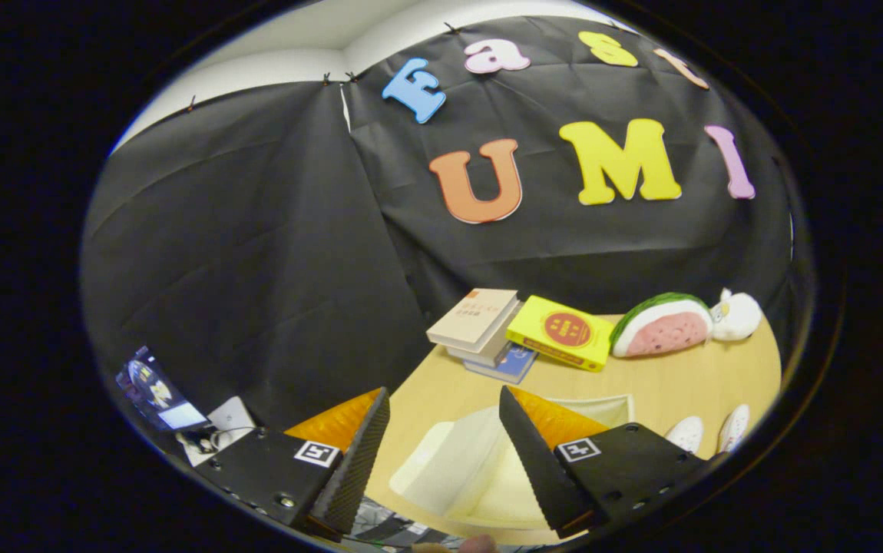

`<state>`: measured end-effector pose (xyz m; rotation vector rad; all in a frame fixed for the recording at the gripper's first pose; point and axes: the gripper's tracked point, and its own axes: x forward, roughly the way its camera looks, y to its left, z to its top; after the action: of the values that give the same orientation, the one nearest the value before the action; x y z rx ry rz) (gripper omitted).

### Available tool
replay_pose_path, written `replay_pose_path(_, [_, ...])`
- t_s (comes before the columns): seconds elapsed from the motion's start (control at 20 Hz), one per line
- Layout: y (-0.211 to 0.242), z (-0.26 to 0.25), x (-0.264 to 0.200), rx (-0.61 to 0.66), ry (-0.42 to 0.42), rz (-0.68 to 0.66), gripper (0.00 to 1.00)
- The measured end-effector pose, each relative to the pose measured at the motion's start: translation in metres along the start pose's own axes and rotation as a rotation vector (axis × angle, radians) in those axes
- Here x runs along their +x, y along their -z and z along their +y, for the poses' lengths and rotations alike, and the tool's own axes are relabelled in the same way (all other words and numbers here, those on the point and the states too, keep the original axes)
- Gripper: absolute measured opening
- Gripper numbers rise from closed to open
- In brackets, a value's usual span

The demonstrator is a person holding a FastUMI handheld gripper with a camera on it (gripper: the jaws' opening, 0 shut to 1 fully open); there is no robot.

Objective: Open the storage box then place both shoes into the box .Put the left shoe in first, then the right shoe, with the right side of both shoes facing outward in a uniform manner.

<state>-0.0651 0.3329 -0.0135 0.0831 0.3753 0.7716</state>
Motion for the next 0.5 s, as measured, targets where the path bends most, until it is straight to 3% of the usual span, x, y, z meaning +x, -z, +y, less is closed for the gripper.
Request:
replay_pose_path(0.2, [-0.012, -0.052, -0.029, -0.093, 0.128, -0.088, 0.96])
replay_pose_path(0.5, [0.005, -0.144, -0.074, -0.023, 0.235, -0.085, 0.96])
